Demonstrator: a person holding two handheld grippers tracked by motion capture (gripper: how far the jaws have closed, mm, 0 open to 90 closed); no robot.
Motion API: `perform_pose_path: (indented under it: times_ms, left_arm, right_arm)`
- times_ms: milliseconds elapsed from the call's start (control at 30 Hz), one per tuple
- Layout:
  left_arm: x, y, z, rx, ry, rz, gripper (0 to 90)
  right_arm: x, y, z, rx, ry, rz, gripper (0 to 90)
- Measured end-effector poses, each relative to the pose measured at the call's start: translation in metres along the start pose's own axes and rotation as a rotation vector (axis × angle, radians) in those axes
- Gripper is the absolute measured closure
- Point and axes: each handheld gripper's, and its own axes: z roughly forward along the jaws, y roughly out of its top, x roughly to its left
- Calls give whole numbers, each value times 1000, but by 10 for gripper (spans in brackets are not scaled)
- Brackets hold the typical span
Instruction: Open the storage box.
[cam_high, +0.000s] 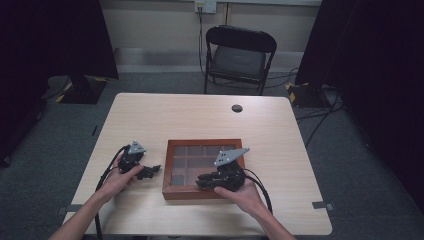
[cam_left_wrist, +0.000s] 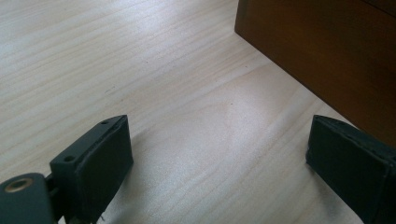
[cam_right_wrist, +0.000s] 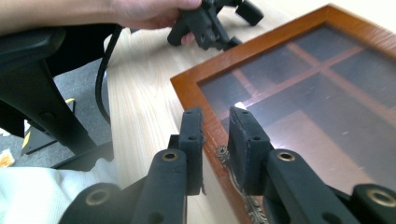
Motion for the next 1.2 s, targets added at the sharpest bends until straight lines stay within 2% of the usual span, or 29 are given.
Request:
perform_pose_path:
  times_ms: [100,267,467,833,1200]
  left_arm:
    - [0,0,0,-1,-2,-5,63]
    - [0,0,0,-1,-2,-2,63]
    - [0,0,0,-1,-3,-2,63]
    - [0,0,0,0,-1,-2,63]
    - [0,0,0,-1,-3,0,63]
  right_arm:
    - [-3,-8,6,29,-5,8,771]
    - [-8,-13,5,37,-20,17,772]
    - [-13,-17,7,68,-37,5,799]
    - [-13,-22,9,70,-34,-11,799]
    - [-10,-21,11,72,-35,-1,808]
